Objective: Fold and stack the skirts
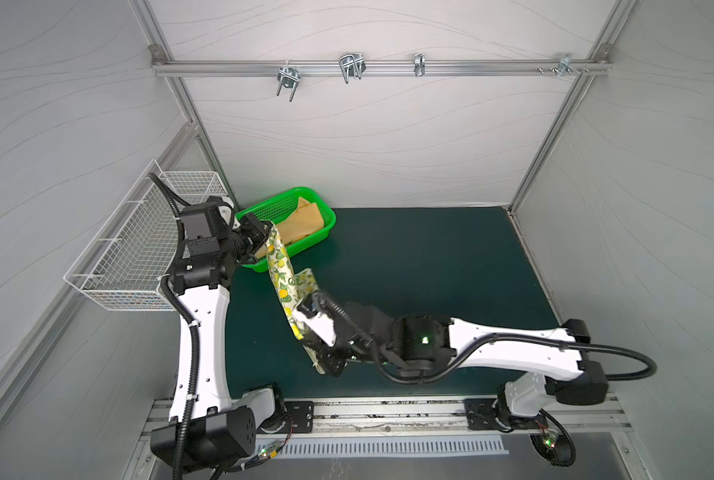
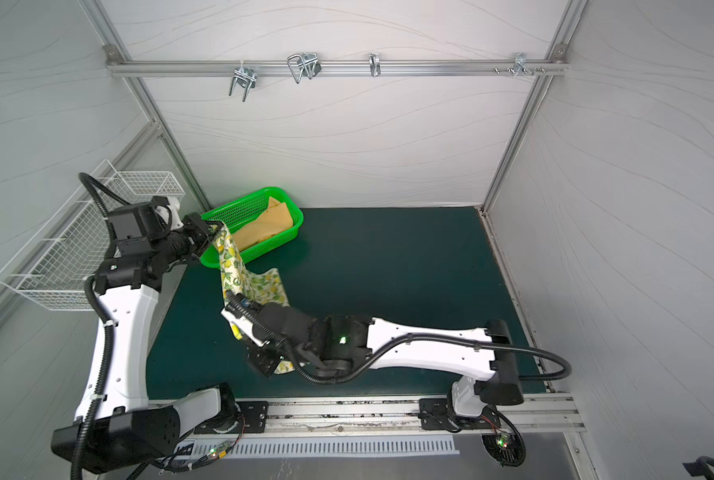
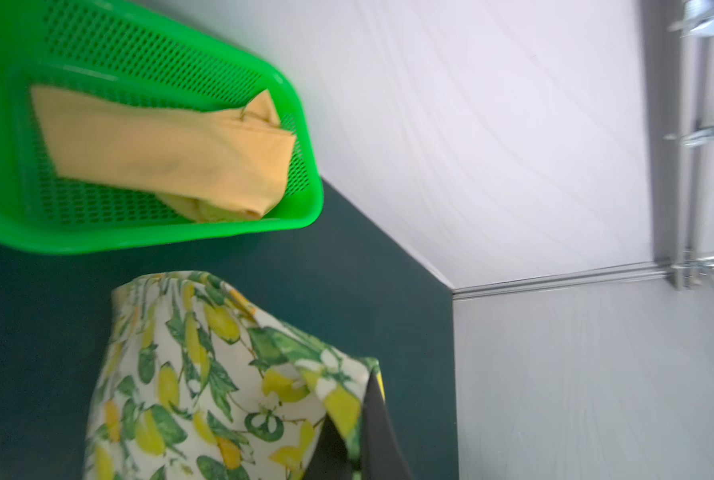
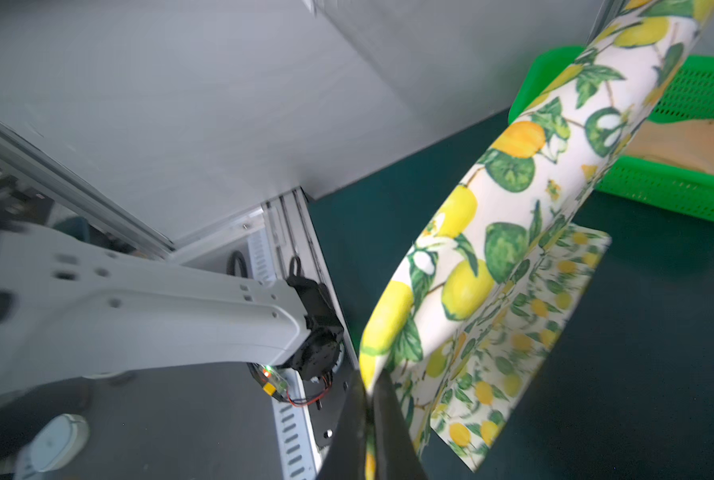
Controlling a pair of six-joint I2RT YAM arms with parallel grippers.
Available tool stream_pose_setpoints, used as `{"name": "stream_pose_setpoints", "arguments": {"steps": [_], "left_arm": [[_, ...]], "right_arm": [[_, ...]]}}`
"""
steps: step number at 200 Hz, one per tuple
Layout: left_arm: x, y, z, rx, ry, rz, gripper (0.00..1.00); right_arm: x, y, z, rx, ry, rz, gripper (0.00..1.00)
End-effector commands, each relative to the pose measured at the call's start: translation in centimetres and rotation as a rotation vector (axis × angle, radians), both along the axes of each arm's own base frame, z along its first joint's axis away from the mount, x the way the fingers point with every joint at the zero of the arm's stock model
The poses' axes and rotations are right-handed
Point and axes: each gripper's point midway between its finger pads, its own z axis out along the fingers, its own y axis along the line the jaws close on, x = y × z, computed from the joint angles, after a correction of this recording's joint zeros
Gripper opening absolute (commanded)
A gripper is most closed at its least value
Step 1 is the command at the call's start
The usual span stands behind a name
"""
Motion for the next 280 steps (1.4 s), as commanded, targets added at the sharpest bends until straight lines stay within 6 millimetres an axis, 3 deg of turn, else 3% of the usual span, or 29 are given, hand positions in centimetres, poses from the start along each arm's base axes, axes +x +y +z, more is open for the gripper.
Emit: {"name": "stream_pose_setpoints", "arguments": {"steps": [1,12,34,66,101,134,163,183,187,214,245,263,269,280], "left_arm": [[0.2,-2.3,5.7,-0.057,-0.151,-0.089,0.00],[0.5,-4.3,6.2,-0.017,-0.154,-0.132,0.00],[1.9,-9.0,4.2,0.049,-0.113,-0.231,0.00],[5.9,-13.6,-1.8,0.040,-0.014,-0.320,0.00],[10.5,-17.6,-8.4,0.047,0.095,-0.380,0.00],[13.9,-20.1,-11.7,0.034,0.151,-0.412,0.00],[16.4,-22.6,-14.4,0.023,0.190,-0.450,0.00],[17.7,-24.5,-16.7,0.014,0.221,-0.480,0.00],[18.3,-25.1,-15.9,0.008,0.198,-0.489,0.00],[20.2,-27.9,-18.5,-0.018,0.224,-0.523,0.00],[22.2,-29.6,-21.5,-0.081,0.262,-0.529,0.00],[22.9,-30.2,-22.6,-0.104,0.268,-0.539,0.15],[23.0,-30.3,-22.8,-0.109,0.267,-0.543,0.33],[23.0,-30.5,-22.7,-0.119,0.262,-0.548,0.55]], "right_arm": [[2.6,-3.1,3.4,0.118,0.068,-0.012,0.00],[5.2,-5.0,3.3,0.142,0.109,-0.067,0.00],[9.9,-8.6,1.6,0.160,0.204,-0.190,0.00],[15.7,-13.6,-3.0,0.141,0.328,-0.374,0.00],[20.8,-18.4,-9.8,0.107,0.503,-0.575,0.00],[24.0,-23.5,-14.8,0.123,0.656,-0.749,0.00],[26.1,-27.1,-17.1,0.114,0.714,-0.858,0.00],[27.5,-29.0,-18.1,0.107,0.737,-0.916,0.00],[27.8,-29.3,-18.4,0.103,0.745,-0.926,0.00],[29.8,-31.2,-19.9,0.096,0.788,-0.995,0.00],[31.8,-32.9,-22.6,0.045,0.843,-1.056,0.00],[32.6,-34.2,-24.5,0.017,0.882,-1.108,0.00],[32.9,-34.7,-25.0,0.009,0.890,-1.123,0.00],[33.4,-35.5,-25.9,-0.014,0.906,-1.153,0.00]]}}
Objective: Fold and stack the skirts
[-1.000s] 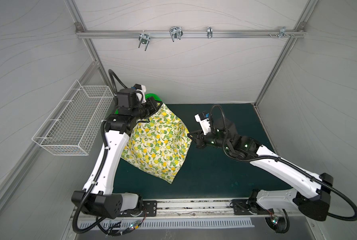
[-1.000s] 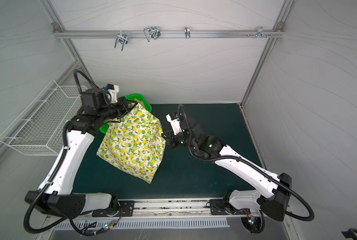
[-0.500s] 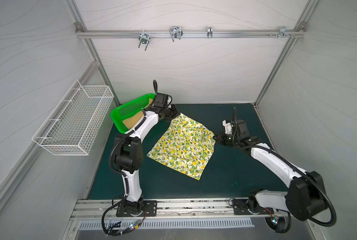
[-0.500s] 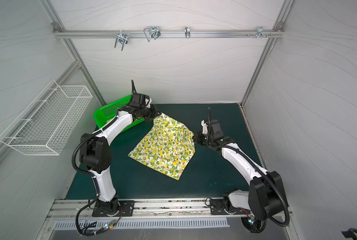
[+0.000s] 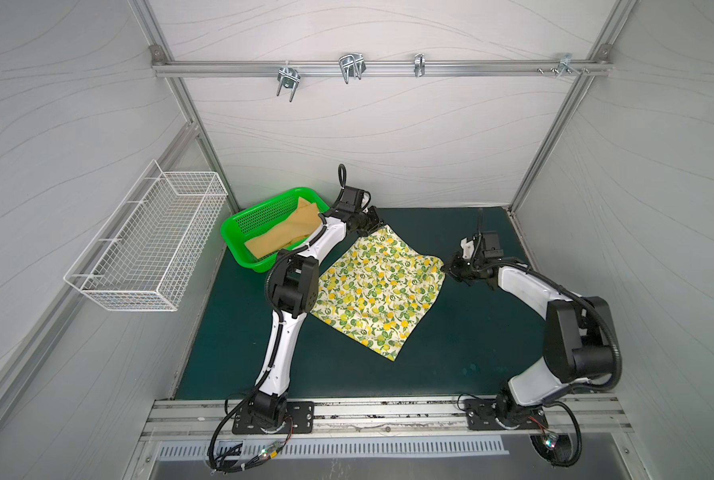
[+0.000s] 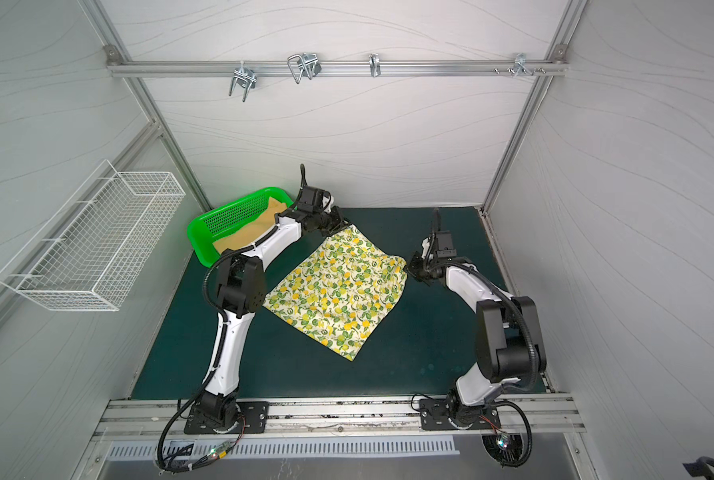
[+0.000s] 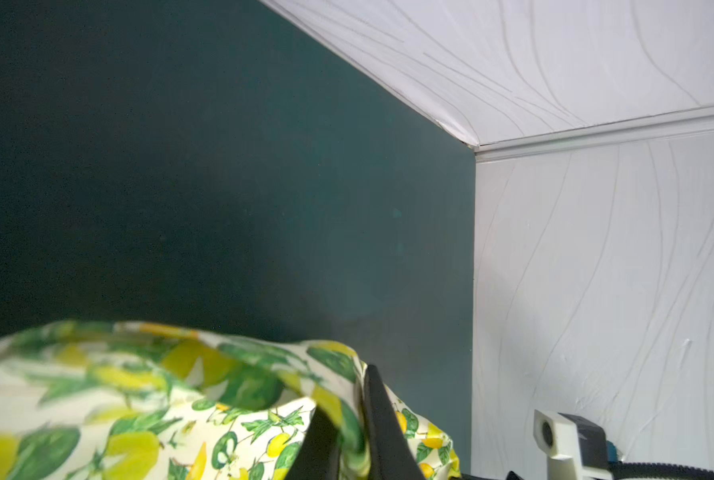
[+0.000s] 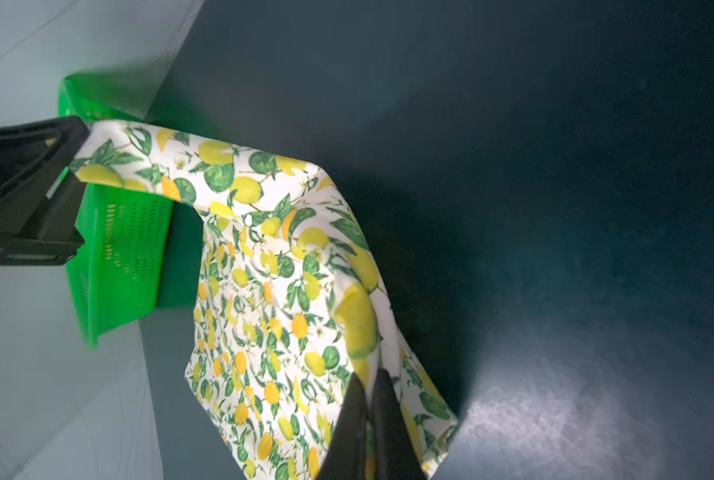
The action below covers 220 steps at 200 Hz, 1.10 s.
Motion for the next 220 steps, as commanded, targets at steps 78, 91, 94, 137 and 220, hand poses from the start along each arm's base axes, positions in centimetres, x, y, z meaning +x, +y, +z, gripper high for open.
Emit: {"name": "stream_pose_setpoints", "arguments": {"steps": [78,91,94,137,220], "left_arm": [[-4.4,2.6,12.6,-0.120,-0.181,0.018,0.99],[-6.2,4.1,13.1,-0.095,-0.186,0.034,0.99],[-6.6,4.6,13.1,-0.087,-0.187,0.040,0.99],[-12.5,11.0,10.5,0.017,-0.116,0.151,0.99],[-22.2,19.5,-0.3,0.160,0.113,0.344,0.99]], "right_arm": [[4.8,-7.2,-1.2,-0.184,0.055,-0.118,0.44],[5.3,-8.0,-0.3,-0.221,0.046,-0.127,0.56],[5.4,-8.1,-0.1,-0.228,0.040,-0.127,0.59],[4.3,-5.1,4.5,-0.182,-0.090,-0.067,0.99],[-8.0,8.4,4.8,-0.268,-0.234,0.335,0.99]]}}
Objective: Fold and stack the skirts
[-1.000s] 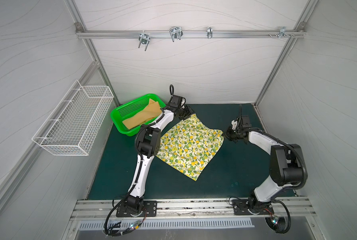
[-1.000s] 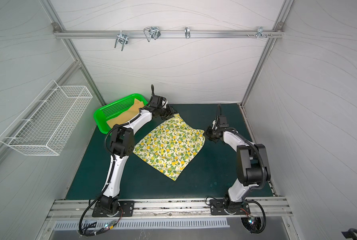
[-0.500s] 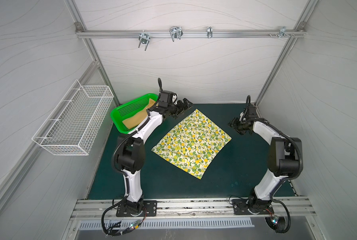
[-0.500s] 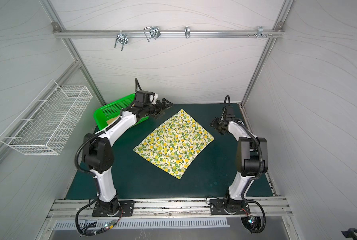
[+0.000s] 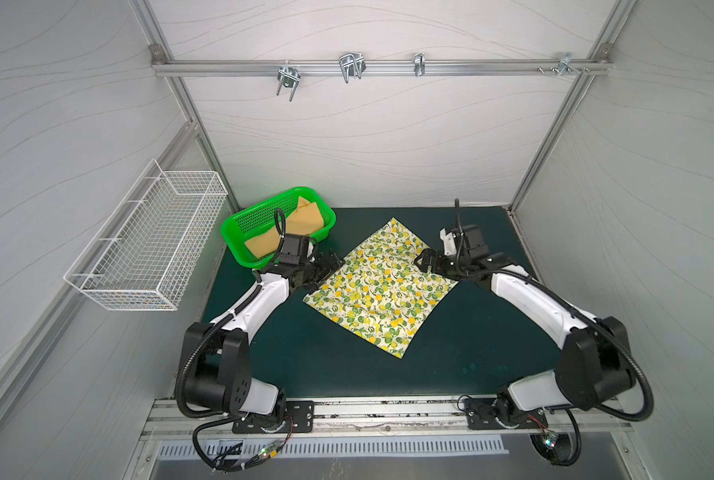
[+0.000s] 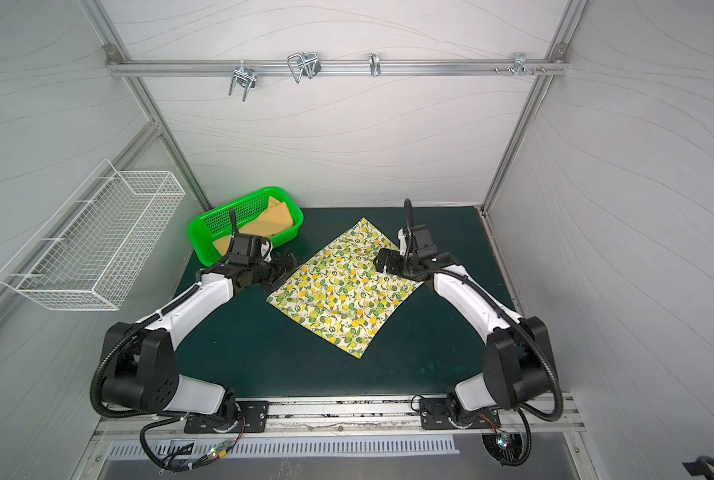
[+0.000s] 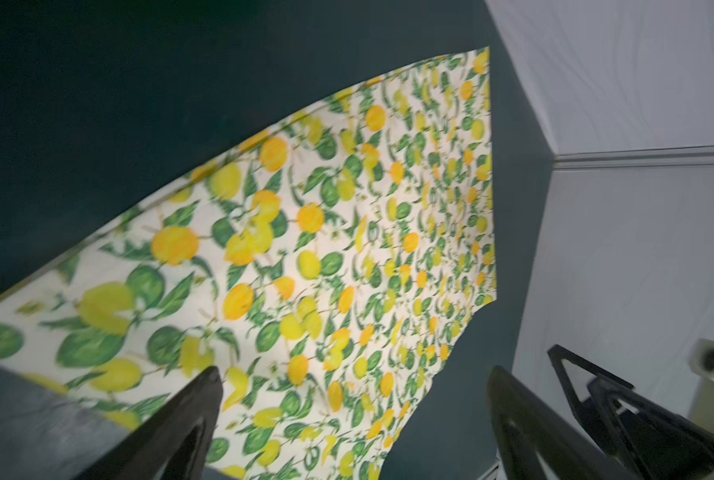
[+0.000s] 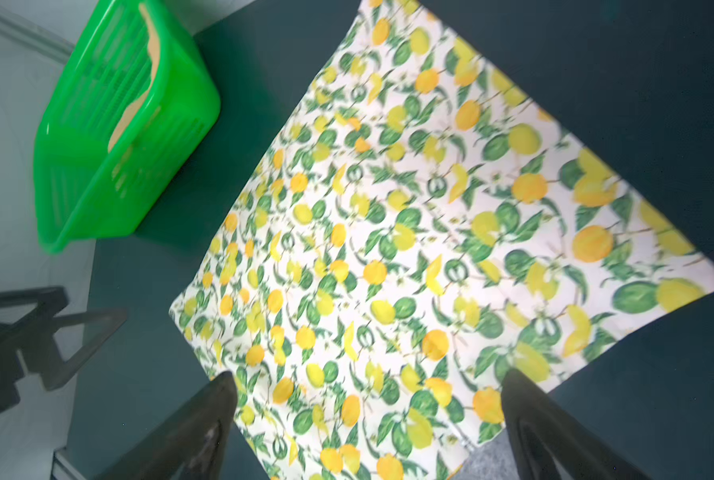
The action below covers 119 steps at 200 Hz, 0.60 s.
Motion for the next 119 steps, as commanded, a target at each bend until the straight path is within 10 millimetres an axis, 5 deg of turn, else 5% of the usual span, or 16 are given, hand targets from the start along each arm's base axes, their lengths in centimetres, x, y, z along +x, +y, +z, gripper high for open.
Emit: {"name": "stream_pose_setpoints", "arguments": {"steps": [1,42,101,119], "left_arm": [[-0.9,2.4,-0.1,0.039,-0.029,0.068,0.99],[-3.0,5.9,-4.1,0.004,0.034,0.190,0.99],[-3.8,7.1,-7.3,0.028,0.095,0.227,0.91],[-4.0,7.3,-8.4,0.029,0.118,0.226,0.81]], "right_arm": [[-2.8,1.0,-1.6,-0.074,-0.013,0.054,0.99],[-7.2,3.2,-5.1,-0.151,0.012,0.170,0.99],[-10.9,6.0,-6.7,-0.220,-0.012,0.279,0.99],[-11.8,6.9,-7.1,-0.238,-0.020,0.311,0.99]]}}
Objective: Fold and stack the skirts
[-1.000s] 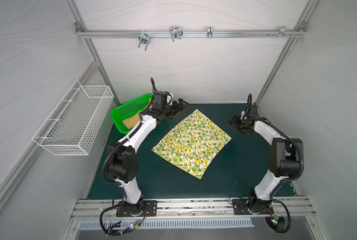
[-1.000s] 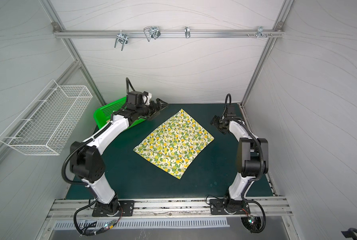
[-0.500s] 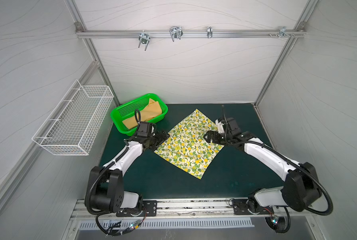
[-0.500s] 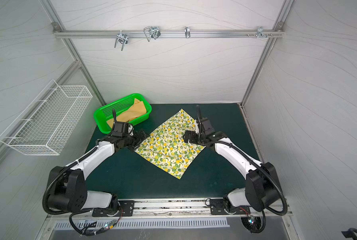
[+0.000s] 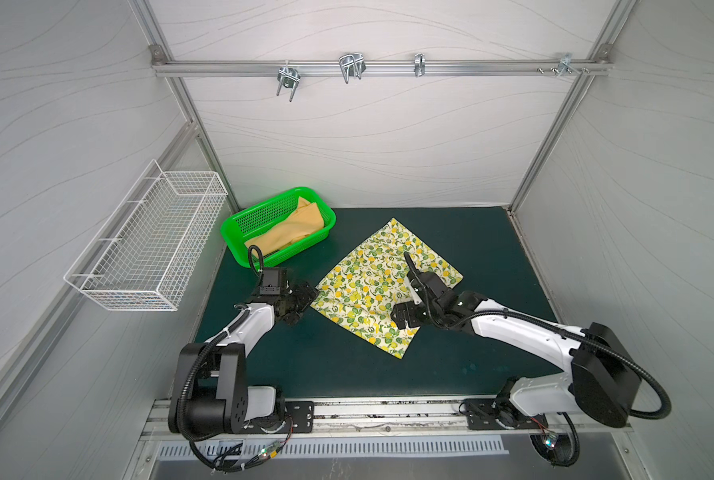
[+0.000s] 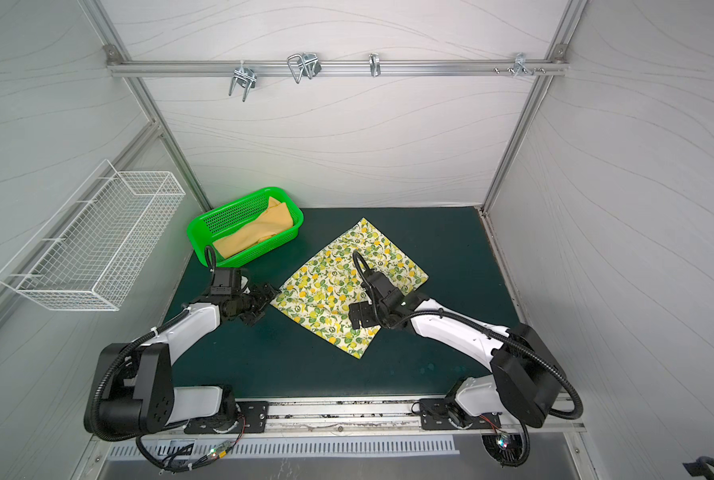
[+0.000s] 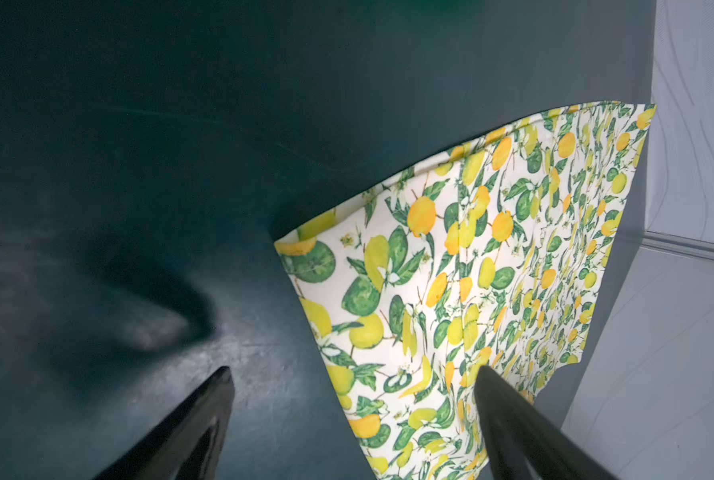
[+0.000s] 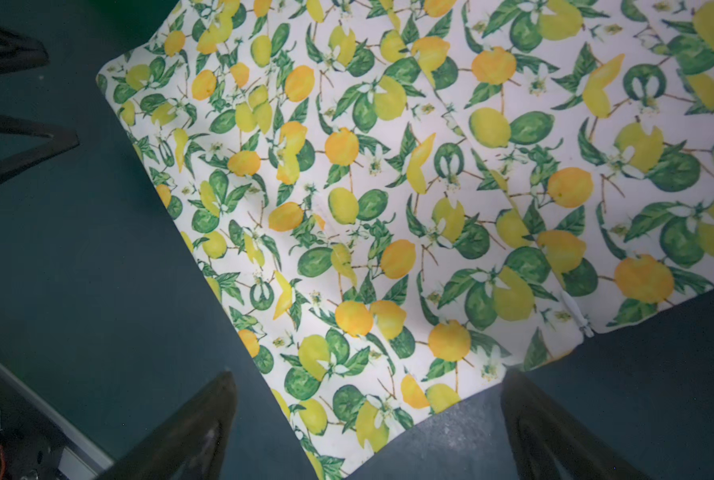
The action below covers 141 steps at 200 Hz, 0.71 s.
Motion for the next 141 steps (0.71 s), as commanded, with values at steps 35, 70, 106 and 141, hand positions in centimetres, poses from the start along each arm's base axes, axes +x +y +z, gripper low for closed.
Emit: {"name": "stream_pose_setpoints", "arguments": {"steps": [35,70,106,141], "left_arm": [[0.5,0.7,-3.1,0.007,0.034,0.009,0.64],[0.4,0.8,-4.6,-0.015,0.057,0.008,0.51],[0.1,1.0,-5.6,-0.009,0.077,0.006,0.40],[0.1,0.9,-5.8,-0.009,0.089,-0.006,0.27]], "right_arm": [[-2.5,2.4,-0.9,-0.081,-0.077,0.086,0.99],[-4.0,3.8,-1.4,-0.127,-0.097,0.142,0.99],[-4.5,4.5,-1.6,-0.137,-0.102,0.162,0.99],[-4.8,4.8,-1.6,-0.149,-0.118,0.172,0.99]]}}
